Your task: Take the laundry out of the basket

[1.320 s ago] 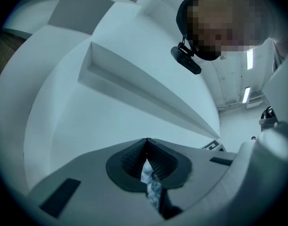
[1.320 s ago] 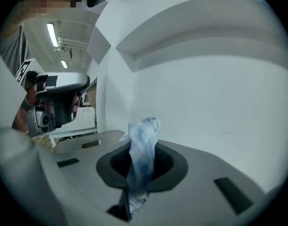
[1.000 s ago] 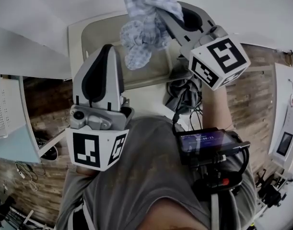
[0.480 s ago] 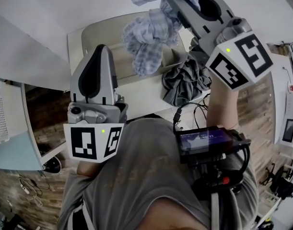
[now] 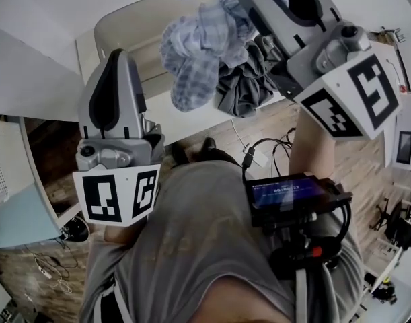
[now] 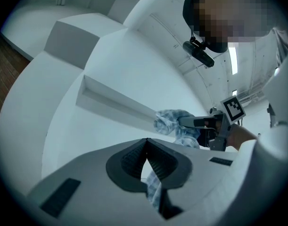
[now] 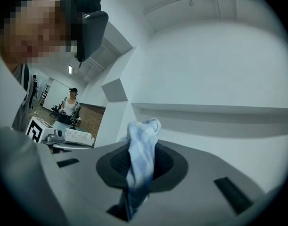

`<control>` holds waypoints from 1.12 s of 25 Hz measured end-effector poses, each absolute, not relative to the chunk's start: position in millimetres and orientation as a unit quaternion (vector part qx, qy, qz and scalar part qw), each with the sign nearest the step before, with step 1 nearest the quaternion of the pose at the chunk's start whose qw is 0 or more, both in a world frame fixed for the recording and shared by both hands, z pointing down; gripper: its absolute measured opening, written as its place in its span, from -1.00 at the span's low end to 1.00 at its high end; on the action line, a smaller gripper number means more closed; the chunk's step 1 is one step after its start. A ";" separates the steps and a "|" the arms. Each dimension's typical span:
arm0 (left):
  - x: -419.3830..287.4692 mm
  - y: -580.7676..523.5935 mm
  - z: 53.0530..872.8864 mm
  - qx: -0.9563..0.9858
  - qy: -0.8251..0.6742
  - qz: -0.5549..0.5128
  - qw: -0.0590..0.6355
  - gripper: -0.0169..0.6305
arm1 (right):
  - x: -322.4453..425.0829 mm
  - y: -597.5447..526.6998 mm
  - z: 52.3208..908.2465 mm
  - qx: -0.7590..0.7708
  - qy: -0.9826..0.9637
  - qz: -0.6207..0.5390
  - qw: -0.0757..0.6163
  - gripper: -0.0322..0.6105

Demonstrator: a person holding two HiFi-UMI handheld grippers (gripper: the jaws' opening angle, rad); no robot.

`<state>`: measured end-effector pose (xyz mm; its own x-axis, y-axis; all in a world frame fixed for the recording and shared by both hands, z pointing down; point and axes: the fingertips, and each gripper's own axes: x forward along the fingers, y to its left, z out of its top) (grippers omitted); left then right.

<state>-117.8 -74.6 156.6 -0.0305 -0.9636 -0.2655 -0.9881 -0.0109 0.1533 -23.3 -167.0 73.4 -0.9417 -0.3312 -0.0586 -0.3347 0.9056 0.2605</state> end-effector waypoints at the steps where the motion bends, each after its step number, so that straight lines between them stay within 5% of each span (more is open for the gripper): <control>1: -118.5 -72.3 158.5 -0.692 0.705 0.149 0.040 -0.92 | -23.4 -164.3 78.4 -0.167 0.977 0.132 0.005 -0.76; 28: -61.2 16.2 179.5 -0.611 0.784 0.098 0.039 -0.92 | 4.3 -95.1 255.0 -0.072 0.995 0.041 -0.060 -0.76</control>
